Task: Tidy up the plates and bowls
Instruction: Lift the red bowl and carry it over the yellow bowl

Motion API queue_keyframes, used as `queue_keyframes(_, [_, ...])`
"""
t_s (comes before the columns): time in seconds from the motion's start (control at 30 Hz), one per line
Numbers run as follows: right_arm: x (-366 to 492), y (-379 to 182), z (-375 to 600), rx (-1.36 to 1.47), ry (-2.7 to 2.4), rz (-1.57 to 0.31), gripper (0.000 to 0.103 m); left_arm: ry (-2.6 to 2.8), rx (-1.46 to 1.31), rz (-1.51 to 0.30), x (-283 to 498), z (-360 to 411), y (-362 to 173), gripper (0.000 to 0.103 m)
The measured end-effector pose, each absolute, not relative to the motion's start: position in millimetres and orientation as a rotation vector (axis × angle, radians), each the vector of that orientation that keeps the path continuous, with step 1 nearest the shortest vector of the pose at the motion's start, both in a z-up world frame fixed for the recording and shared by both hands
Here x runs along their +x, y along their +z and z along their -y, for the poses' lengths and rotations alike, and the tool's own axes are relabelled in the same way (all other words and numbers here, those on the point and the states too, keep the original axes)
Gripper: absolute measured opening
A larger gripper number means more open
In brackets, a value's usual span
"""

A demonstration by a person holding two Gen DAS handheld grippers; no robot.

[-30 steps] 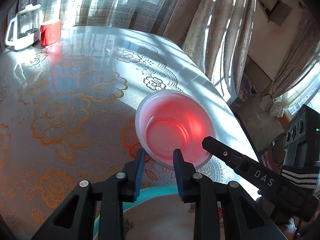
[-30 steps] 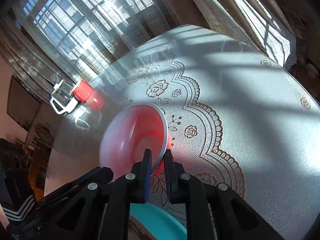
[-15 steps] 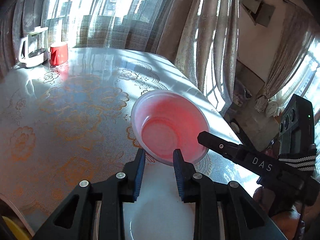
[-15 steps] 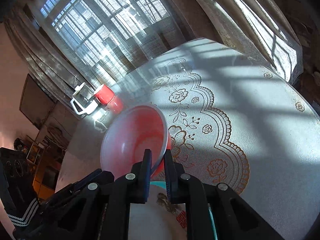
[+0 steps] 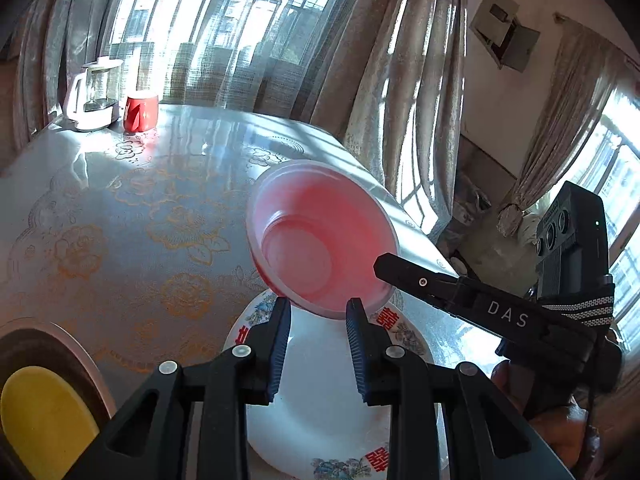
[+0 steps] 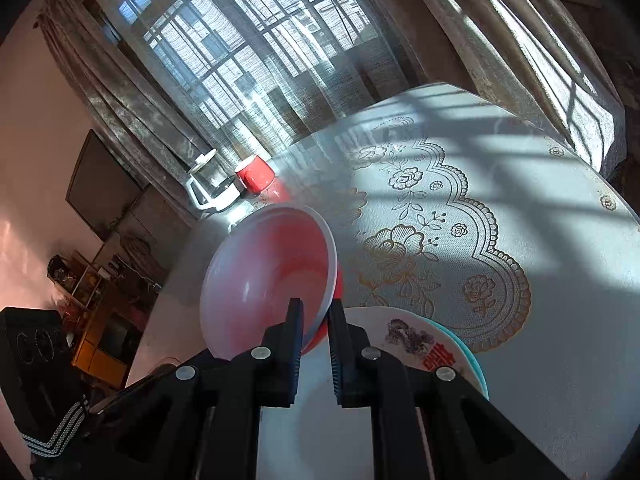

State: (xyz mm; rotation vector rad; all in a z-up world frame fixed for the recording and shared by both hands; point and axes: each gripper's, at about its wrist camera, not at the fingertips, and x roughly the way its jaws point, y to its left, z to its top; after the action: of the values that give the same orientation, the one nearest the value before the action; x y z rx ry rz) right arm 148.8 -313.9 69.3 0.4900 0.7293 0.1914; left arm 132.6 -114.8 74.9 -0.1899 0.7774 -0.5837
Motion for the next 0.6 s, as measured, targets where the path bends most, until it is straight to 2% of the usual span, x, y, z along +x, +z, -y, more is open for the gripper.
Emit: queue_keyframes(0.6, [128.4,70.2,249.6,0.431,0.317,-0.773,0.012,-0.525,-0.276,-0.766,90.1,41.8,69.3,0.028])
